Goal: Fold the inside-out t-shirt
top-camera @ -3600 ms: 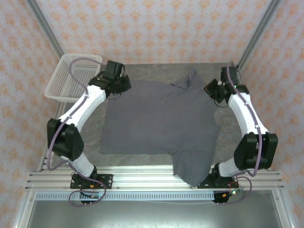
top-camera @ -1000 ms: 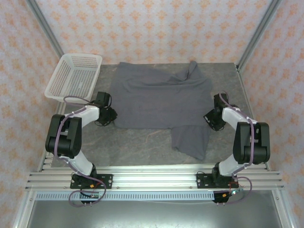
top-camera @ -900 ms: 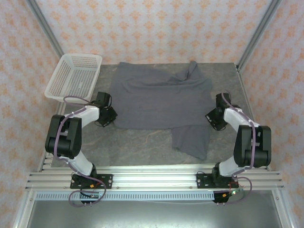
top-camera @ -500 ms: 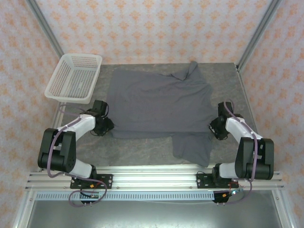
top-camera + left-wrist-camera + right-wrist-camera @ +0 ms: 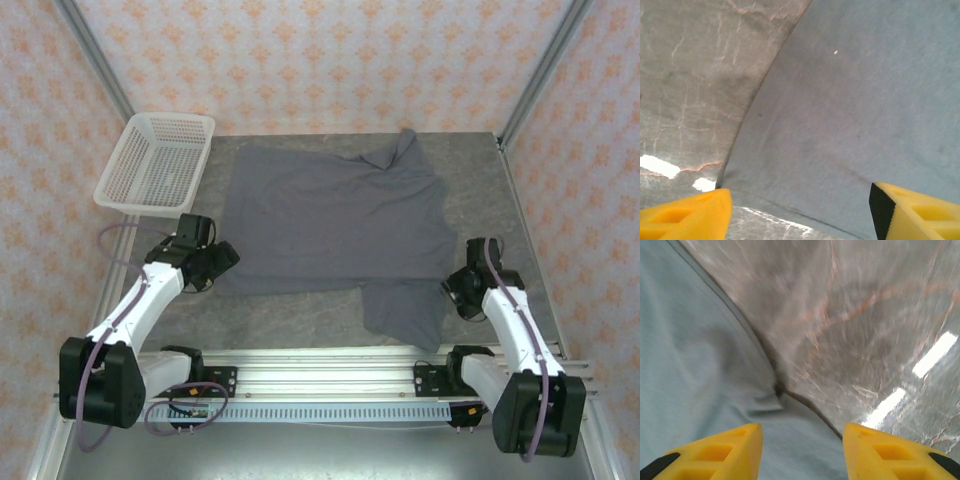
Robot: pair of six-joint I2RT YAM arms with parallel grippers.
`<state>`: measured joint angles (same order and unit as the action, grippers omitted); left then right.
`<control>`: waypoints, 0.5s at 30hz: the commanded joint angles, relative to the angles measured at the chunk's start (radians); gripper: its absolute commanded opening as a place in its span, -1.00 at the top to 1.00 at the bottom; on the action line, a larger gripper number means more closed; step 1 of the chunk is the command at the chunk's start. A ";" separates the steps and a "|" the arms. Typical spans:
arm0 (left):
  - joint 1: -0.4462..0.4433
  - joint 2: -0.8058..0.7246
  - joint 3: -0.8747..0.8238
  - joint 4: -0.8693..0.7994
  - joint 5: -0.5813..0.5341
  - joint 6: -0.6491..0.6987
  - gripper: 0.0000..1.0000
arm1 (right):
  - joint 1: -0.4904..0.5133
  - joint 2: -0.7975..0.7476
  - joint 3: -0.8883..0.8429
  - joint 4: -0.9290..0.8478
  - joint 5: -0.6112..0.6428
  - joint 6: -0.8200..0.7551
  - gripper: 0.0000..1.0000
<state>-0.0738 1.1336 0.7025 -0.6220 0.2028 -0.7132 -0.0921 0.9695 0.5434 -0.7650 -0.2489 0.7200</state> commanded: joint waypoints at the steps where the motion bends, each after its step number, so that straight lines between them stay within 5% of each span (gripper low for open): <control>1: 0.002 0.001 -0.050 -0.044 -0.001 0.001 -0.49 | 0.017 0.053 -0.022 0.073 -0.141 -0.052 0.08; 15: 0.002 0.012 -0.069 0.006 0.008 0.004 -0.50 | 0.040 0.115 -0.012 0.255 0.039 -0.137 0.10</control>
<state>-0.0738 1.1526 0.6456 -0.6201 0.2104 -0.7132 -0.0566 1.0710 0.5262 -0.5713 -0.2691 0.6060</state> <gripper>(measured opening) 0.749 0.454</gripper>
